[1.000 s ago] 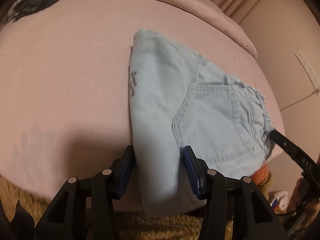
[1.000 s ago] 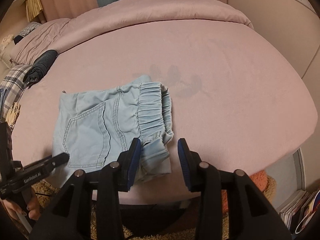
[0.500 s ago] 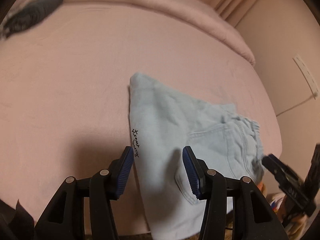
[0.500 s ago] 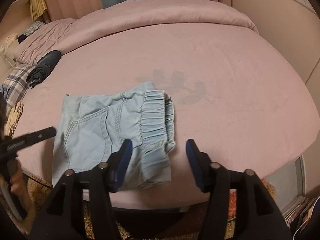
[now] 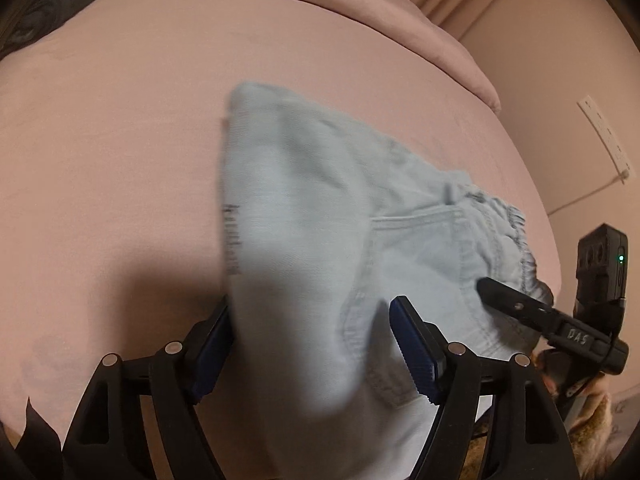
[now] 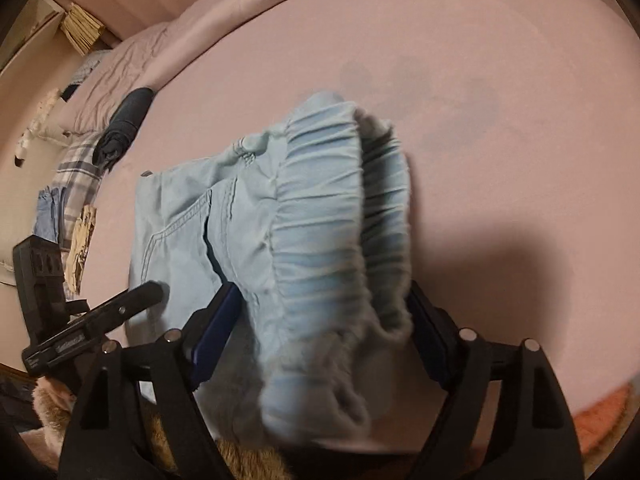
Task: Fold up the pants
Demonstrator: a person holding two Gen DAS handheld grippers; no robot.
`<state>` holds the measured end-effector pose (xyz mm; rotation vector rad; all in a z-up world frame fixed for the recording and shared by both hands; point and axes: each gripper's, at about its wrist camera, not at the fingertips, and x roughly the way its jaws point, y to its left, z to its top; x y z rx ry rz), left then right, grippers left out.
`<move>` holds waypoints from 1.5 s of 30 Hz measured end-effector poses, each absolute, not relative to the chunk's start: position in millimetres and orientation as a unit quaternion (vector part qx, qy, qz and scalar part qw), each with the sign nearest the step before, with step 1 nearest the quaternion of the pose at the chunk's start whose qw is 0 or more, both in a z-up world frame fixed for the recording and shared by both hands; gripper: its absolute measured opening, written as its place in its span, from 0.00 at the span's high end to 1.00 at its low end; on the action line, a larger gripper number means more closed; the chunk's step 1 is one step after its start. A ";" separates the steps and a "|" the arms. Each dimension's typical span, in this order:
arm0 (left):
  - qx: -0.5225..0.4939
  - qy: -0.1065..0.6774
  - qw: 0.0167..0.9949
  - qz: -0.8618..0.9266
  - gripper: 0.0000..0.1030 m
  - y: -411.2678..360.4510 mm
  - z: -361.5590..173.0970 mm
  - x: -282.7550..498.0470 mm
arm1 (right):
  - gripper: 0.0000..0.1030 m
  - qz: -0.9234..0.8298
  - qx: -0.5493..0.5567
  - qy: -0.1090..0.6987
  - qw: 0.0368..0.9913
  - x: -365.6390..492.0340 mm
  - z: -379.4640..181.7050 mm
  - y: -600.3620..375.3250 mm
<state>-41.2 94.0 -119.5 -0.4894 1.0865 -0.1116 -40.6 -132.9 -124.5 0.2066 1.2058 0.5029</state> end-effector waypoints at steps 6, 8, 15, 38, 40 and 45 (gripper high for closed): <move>-0.166 0.500 0.850 0.005 0.62 63.9 -108.0 -37.8 | 0.49 0.219 0.041 0.545 0.808 -50.3 -113.0 -103.9; -0.155 0.489 0.858 0.001 0.72 62.0 -92.1 -40.5 | 0.64 0.226 0.032 0.530 0.817 -54.2 -97.1 -98.4; -0.156 0.407 0.900 -0.023 0.75 82.7 -24.0 -24.4 | 0.71 0.246 0.034 0.465 0.850 -38.1 -43.8 -81.3; -0.213 0.515 0.830 0.037 0.53 144.9 -109.6 -14.5 | 0.48 0.181 0.045 0.541 0.820 16.3 -123.6 -56.0; -0.215 0.520 0.826 0.031 0.53 143.4 -104.3 -26.4 | 0.41 0.176 0.038 0.542 0.821 12.7 -120.0 -54.6; -0.209 0.520 0.828 0.022 0.52 143.2 -79.7 -53.9 | 0.33 0.163 0.033 0.542 0.824 6.2 -108.9 -68.0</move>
